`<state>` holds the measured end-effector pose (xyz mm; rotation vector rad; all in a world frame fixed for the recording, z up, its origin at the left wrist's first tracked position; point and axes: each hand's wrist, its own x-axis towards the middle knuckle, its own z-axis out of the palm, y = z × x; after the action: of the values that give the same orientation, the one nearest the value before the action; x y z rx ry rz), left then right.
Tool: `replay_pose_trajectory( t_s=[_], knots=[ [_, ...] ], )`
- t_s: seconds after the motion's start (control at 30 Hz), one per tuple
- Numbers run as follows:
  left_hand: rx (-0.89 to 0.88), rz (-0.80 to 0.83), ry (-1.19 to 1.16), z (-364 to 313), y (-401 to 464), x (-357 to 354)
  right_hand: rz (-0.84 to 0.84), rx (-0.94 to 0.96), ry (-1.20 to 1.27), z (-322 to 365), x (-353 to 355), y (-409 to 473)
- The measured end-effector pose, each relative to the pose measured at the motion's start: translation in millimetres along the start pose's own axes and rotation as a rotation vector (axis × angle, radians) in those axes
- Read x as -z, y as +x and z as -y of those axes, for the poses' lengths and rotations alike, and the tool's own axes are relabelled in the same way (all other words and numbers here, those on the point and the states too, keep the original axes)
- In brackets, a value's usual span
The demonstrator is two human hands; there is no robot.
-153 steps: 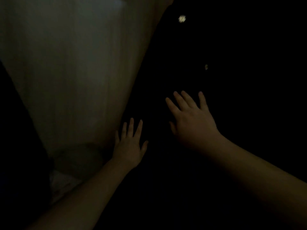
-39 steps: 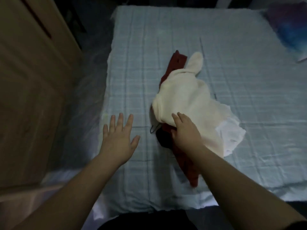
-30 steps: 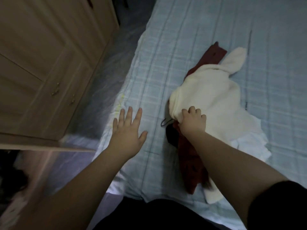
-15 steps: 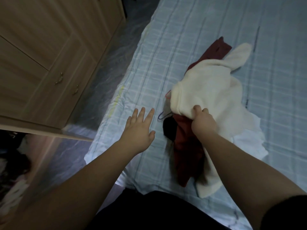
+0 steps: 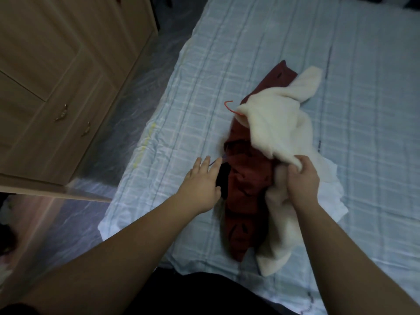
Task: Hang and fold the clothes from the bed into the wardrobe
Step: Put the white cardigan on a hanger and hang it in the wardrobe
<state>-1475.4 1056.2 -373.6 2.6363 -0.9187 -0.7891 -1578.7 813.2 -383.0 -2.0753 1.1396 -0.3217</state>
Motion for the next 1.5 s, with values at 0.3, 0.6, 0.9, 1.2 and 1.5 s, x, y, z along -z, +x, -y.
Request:
replay_pose_trajectory(
  t_s=[0.3,0.6,0.9,1.2,1.5],
  knots=[
    [-0.056,-0.024,0.067,-21,5,29,0.177,-0.187,-0.388,-21,25,11],
    [-0.099,-0.111,0.124,-50,5,84,0.278,-0.066,-0.025,-14,45,-13],
    [-0.239,-0.219,0.147,-127,13,167,0.118,0.063,0.265,38,178,-32],
    [-0.525,-0.479,0.09,-252,12,316,-0.04,0.229,0.39,98,323,-49],
    [-0.701,-0.231,-0.119,-263,-2,343,-0.076,0.34,0.274,102,387,-22]
  ],
)
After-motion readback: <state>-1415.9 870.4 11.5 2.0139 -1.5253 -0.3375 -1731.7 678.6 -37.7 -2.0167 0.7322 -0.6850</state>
